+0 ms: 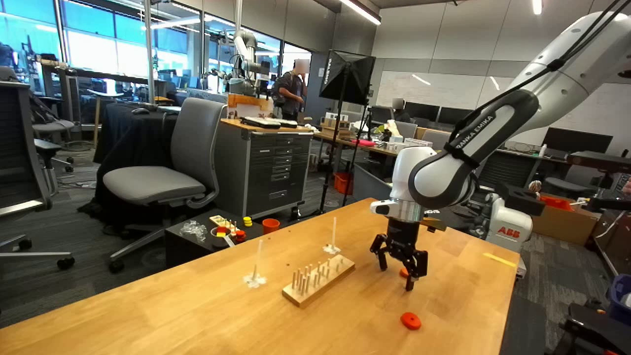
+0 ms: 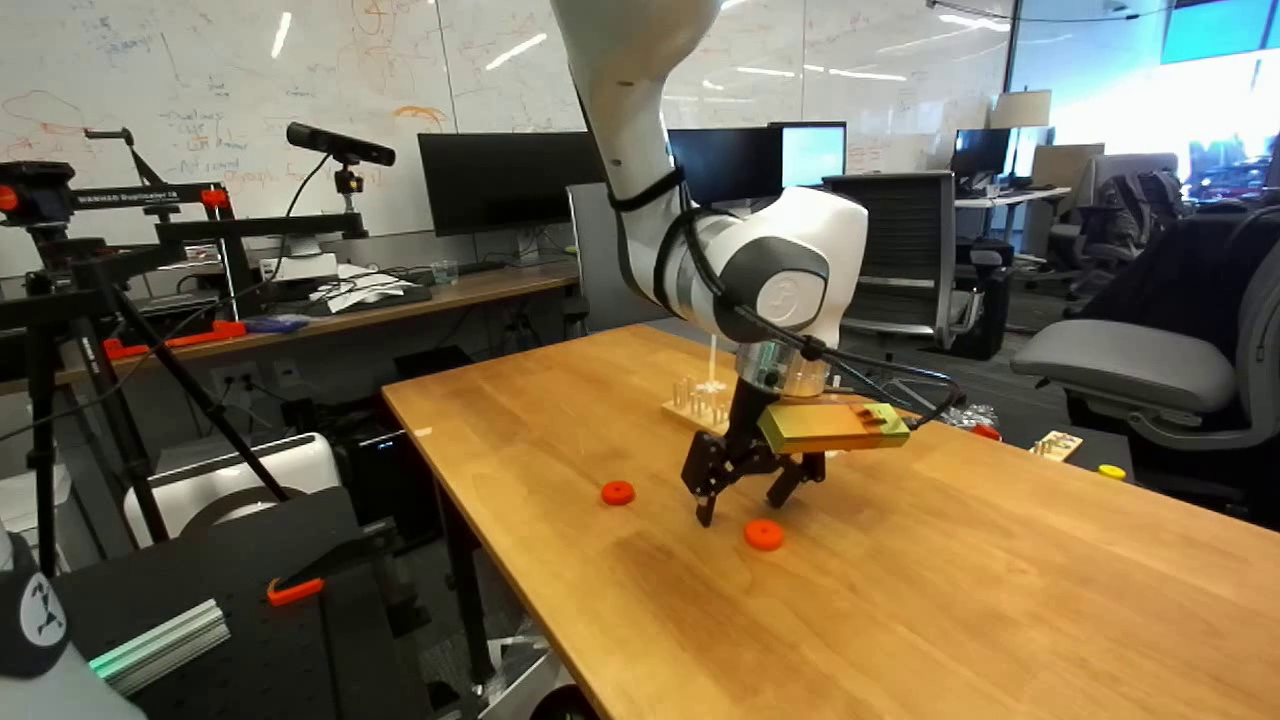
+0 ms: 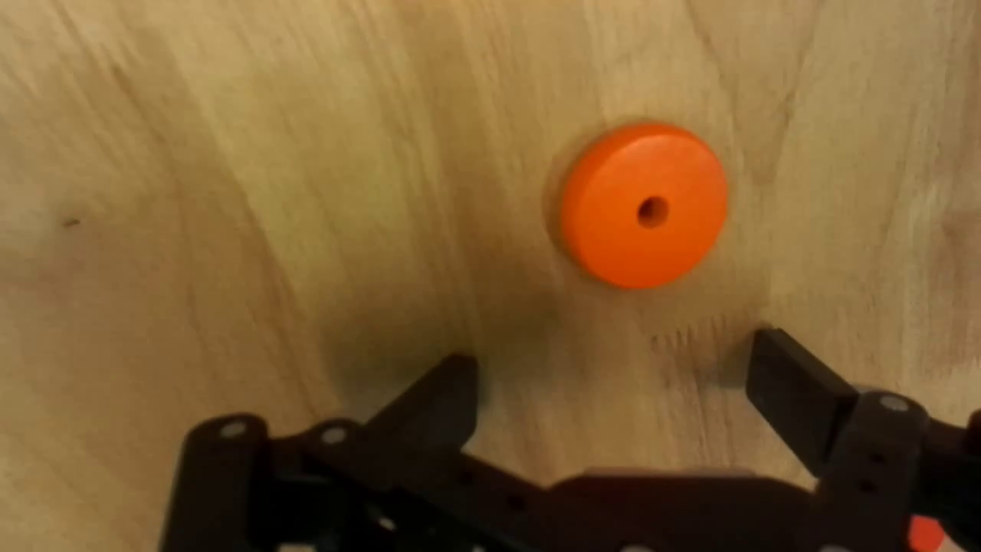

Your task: Pick up the orange ring on the right and place it on the wooden stand

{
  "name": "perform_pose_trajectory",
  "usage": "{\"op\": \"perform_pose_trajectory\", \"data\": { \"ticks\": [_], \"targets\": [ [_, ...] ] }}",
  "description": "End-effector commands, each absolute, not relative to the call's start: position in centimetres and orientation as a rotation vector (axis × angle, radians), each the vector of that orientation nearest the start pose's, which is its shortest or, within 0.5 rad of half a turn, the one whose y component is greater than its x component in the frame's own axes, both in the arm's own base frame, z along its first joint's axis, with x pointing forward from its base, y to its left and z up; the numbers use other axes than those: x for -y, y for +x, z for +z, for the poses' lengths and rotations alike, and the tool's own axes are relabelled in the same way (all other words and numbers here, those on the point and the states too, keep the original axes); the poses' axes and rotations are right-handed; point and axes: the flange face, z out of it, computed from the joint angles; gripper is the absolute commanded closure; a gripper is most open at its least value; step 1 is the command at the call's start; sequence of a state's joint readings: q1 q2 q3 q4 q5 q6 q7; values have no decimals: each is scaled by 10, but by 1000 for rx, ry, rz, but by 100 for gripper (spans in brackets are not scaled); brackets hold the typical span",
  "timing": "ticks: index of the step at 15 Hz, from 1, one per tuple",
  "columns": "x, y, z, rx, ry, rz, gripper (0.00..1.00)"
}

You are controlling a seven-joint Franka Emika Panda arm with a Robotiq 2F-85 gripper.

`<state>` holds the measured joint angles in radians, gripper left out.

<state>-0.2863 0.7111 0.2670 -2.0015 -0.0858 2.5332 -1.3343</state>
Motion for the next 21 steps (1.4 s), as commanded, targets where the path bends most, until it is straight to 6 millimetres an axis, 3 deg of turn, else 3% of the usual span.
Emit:
{"op": "perform_pose_trajectory", "data": {
  "ticks": [1, 10, 16, 21],
  "targets": [
    [13, 560, 105, 1836, -2256, -41, 0],
    [20, 529, 136, 1784, -2316, -158, 0],
    [31, 549, 144, 1546, -2430, -265, 0],
    [49, 558, 141, 1304, -2544, -242, 0]
  ]
}}
